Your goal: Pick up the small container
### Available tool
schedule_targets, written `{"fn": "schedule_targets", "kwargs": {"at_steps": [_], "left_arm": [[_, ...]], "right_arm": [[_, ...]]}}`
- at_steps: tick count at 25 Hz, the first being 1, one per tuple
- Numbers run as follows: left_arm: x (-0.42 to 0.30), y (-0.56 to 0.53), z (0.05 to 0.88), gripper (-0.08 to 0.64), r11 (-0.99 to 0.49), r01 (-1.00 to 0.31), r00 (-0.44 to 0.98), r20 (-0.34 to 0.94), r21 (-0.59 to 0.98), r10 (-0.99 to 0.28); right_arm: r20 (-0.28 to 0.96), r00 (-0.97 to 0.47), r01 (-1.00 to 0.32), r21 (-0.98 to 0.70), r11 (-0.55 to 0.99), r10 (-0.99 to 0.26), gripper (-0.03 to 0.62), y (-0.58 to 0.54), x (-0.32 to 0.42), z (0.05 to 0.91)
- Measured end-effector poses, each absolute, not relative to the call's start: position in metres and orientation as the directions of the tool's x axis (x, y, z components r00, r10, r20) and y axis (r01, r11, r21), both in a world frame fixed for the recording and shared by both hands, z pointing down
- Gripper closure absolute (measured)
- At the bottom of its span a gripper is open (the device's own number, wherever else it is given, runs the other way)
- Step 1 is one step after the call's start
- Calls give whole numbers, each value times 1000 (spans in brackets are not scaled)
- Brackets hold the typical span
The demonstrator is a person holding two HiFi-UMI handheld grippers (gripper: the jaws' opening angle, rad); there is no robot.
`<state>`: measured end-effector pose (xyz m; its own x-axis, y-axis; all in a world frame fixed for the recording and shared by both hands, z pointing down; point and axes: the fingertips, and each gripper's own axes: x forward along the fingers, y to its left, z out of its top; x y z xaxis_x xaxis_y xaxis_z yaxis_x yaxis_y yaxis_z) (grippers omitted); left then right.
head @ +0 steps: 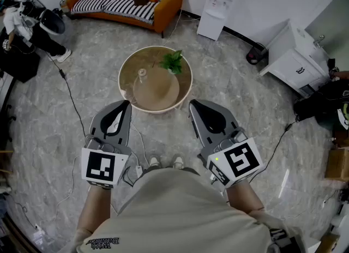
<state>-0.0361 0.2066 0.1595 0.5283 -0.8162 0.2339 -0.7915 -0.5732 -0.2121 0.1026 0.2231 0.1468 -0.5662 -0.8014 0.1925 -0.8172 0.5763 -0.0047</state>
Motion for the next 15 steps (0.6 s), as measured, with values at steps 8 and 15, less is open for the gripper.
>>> {"fn": "schedule_targets", "kwargs": {"at_steps": [8,15], "left_arm": [[-17,219,169,554,-550,-810,497,257,-204,-829],[9,229,177,554,-520,-826,459,276,-216,-844]], "right_arm": [[192,-582,-807,-13,591,-790,595,232,128,154],[189,-598,-795,-16,607,-779,595,234,161,163]]}}
